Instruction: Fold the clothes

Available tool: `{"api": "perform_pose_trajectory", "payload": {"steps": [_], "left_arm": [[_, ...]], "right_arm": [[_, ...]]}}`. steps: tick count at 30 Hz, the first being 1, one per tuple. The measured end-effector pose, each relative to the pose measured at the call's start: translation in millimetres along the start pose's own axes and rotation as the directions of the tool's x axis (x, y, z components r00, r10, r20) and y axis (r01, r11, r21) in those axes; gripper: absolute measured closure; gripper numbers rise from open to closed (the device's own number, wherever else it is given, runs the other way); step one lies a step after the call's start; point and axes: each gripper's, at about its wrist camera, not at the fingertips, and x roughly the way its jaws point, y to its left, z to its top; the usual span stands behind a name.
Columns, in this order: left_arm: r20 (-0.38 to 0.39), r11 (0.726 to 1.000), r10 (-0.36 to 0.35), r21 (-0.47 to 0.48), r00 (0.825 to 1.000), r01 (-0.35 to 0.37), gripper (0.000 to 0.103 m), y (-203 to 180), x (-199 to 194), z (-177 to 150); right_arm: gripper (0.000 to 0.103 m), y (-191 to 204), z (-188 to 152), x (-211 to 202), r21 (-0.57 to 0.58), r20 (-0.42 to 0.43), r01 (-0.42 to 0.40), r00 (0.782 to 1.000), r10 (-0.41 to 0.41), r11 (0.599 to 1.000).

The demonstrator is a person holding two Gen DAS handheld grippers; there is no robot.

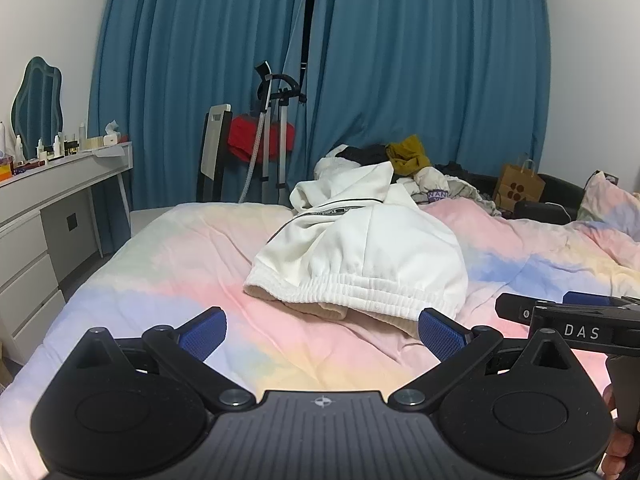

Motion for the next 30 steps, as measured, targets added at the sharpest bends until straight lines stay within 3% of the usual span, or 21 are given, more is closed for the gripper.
{"api": "perform_pose_trajectory", "payload": {"steps": [30], "left_arm": [[-0.024, 1.000, 0.023, -0.003, 0.999, -0.024, 0.000, 1.0, 8.2, -3.6]], "right_arm": [[0.000, -0.3, -5.8, 5.1, 0.023, -0.021, -0.014, 1.000, 0.014, 1.000]]}}
